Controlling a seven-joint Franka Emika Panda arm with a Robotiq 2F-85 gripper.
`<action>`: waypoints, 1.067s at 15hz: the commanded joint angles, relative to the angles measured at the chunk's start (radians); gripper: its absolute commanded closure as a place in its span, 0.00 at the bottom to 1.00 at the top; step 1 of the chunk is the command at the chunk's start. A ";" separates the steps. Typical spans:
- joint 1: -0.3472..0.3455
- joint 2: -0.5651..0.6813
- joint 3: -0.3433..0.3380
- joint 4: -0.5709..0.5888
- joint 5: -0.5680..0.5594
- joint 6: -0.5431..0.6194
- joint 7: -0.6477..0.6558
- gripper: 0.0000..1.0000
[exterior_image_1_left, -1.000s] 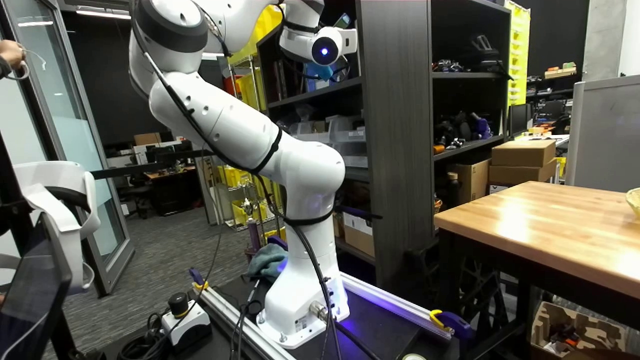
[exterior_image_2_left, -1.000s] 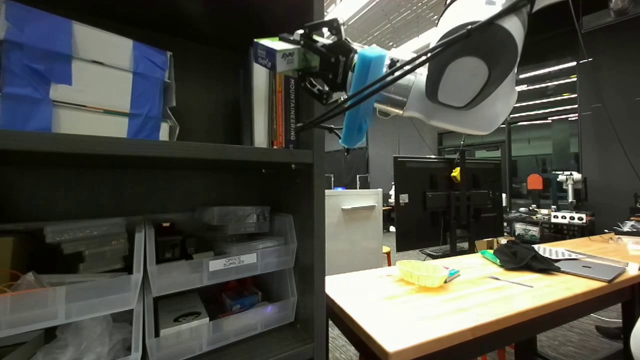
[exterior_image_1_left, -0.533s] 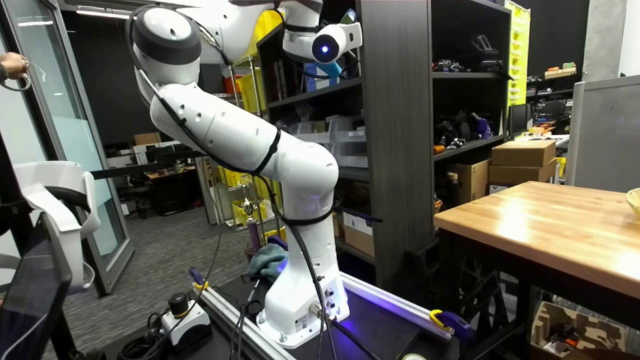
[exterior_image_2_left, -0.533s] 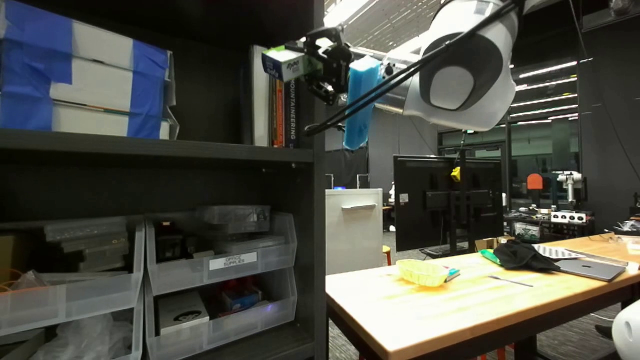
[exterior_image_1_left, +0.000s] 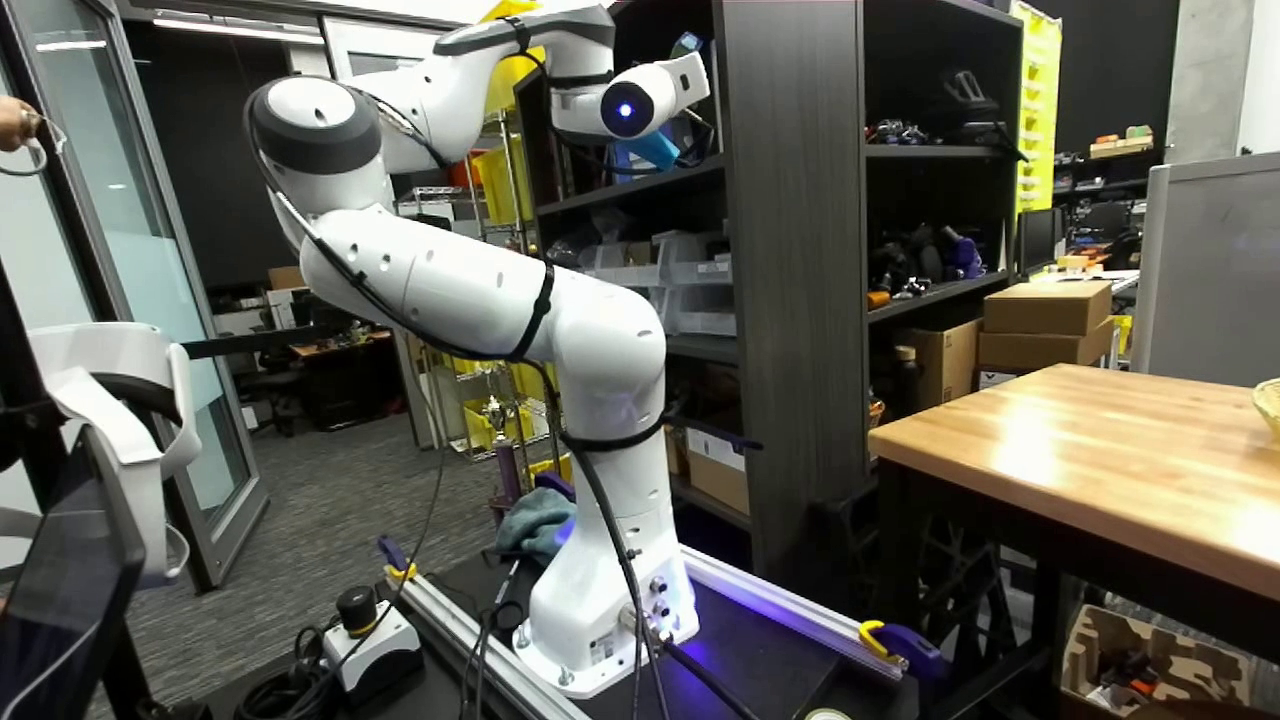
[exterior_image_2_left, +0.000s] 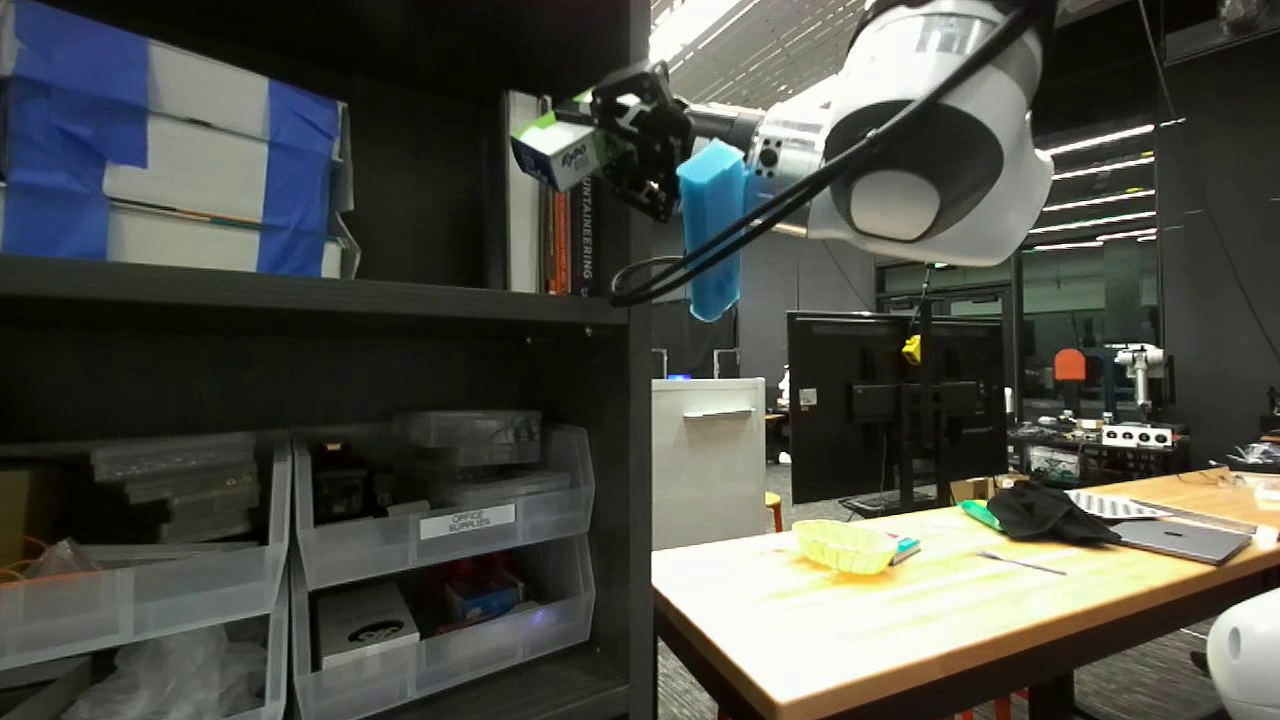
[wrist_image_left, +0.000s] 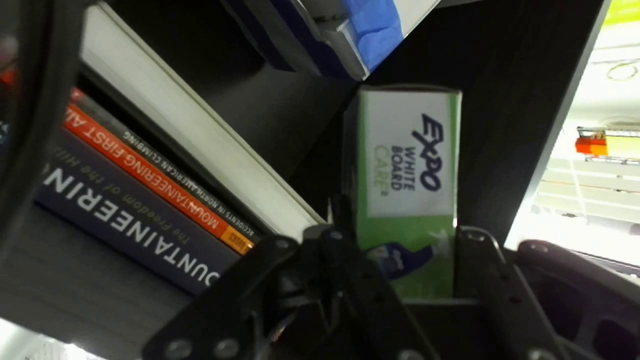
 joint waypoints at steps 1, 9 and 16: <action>-0.068 -0.092 0.022 -0.010 0.003 0.020 0.056 0.87; -0.167 -0.289 0.059 -0.034 0.003 0.031 0.170 0.87; -0.151 -0.339 0.162 0.009 0.000 0.154 0.147 0.87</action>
